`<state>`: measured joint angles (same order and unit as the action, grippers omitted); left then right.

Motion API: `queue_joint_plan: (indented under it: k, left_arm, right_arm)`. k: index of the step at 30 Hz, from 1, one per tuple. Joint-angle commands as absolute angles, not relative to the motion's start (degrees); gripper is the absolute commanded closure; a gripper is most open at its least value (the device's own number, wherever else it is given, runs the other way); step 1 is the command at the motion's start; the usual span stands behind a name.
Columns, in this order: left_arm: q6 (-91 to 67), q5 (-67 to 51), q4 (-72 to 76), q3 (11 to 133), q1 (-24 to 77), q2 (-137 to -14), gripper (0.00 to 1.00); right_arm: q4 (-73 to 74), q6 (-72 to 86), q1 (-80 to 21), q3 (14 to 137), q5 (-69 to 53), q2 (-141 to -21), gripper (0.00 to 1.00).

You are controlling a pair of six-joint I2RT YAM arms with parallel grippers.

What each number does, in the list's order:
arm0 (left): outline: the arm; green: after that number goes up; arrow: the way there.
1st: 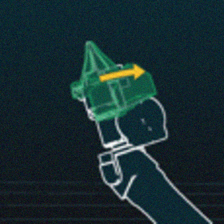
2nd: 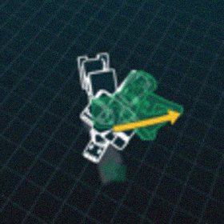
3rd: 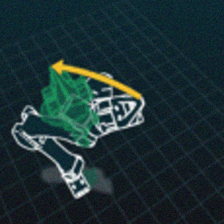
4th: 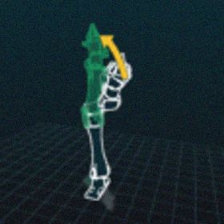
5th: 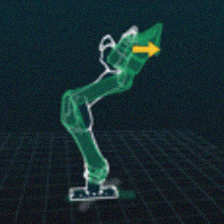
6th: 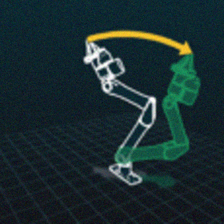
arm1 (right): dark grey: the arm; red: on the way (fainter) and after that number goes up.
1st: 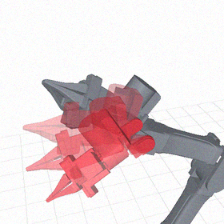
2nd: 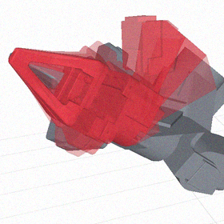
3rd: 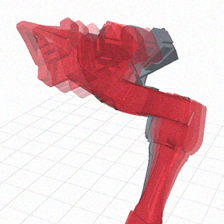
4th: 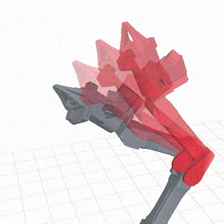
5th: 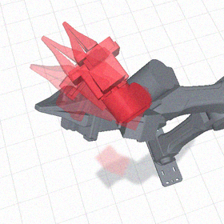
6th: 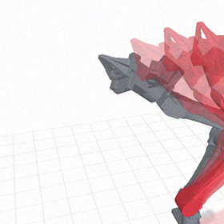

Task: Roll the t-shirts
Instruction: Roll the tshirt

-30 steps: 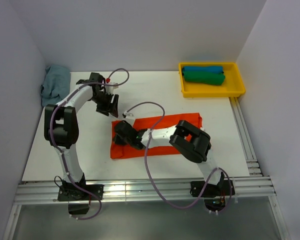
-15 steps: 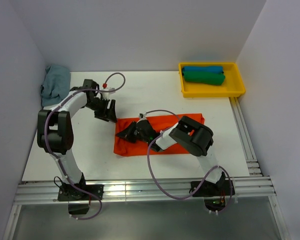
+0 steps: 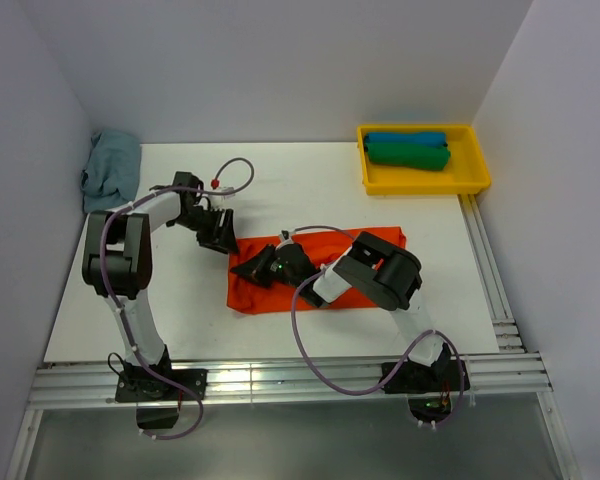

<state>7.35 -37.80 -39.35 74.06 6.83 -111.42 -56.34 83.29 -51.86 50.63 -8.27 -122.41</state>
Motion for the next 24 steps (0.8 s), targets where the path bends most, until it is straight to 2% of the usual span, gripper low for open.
queue_joint_plan:
  k: [1, 2, 4, 5, 10, 12, 13, 14, 15, 17, 18, 21, 24]
  left_arm:
    - [5.9, -39.8, -36.4, 73.7, 7.3, -111.8, 0.46]
    - [5.7, -39.8, -36.3, 73.8, 7.4, -111.9, 0.51]
    - [5.5, -39.8, -36.4, 74.0, 7.5, -112.0, 0.55]
    - [5.4, -39.8, -36.6, 74.3, 7.6, -111.9, 0.63]
    - [5.0, -36.5, -37.9, 75.1, 9.2, -111.6, 0.83]
    - [4.4, -34.6, -38.4, 75.7, 10.4, -111.5, 0.97]
    - [4.1, -32.1, -38.8, 75.8, 10.8, -111.5, 1.0]
    - [4.0, -30.9, -39.1, 76.1, 11.7, -111.4, 1.0]
    - [3.9, -29.9, -39.5, 76.2, 12.0, -111.5, 1.0]
    - [4.0, -26.2, -40.6, 76.6, 13.0, -111.6, 1.0]
    - [4.0, -25.1, -40.9, 76.6, 13.3, -111.7, 1.0]
    - [4.3, -21.0, -42.4, 77.4, 14.3, -111.9, 1.0]
    - [4.3, -17.9, -43.8, 78.4, 15.0, -112.2, 1.0]
  right_arm:
    - [-60.5, 84.6, -51.4, 50.2, -8.8, -122.3, 1.0]
    - [-60.7, 84.8, -51.4, 50.3, -8.9, -122.4, 1.0]
    - [-61.1, 85.3, -51.5, 50.3, -8.9, -123.0, 1.0]
    - [-61.3, 85.4, -51.5, 50.2, -9.1, -123.1, 1.0]
    - [-57.1, 83.4, -51.5, 51.2, -8.5, -122.0, 0.99]
    - [-51.1, 81.1, -51.5, 51.9, -7.5, -120.2, 0.93]
    - [-47.8, 79.8, -51.5, 53.4, -7.0, -119.5, 0.88]
    - [-40.8, 78.5, -51.6, 54.3, -6.3, -118.7, 0.84]
    - [-37.6, 75.8, -51.7, 55.2, -4.3, -117.1, 0.74]
    - [-28.1, 73.1, -52.6, 58.1, -1.9, -115.5, 0.66]
    - [-25.2, 70.7, -52.8, 60.3, -0.1, -114.4, 0.58]
    - [-16.7, 66.9, -54.3, 63.8, 4.6, -112.6, 0.52]
    - [-8.5, 64.0, -56.0, 68.3, 8.0, -111.9, 0.51]
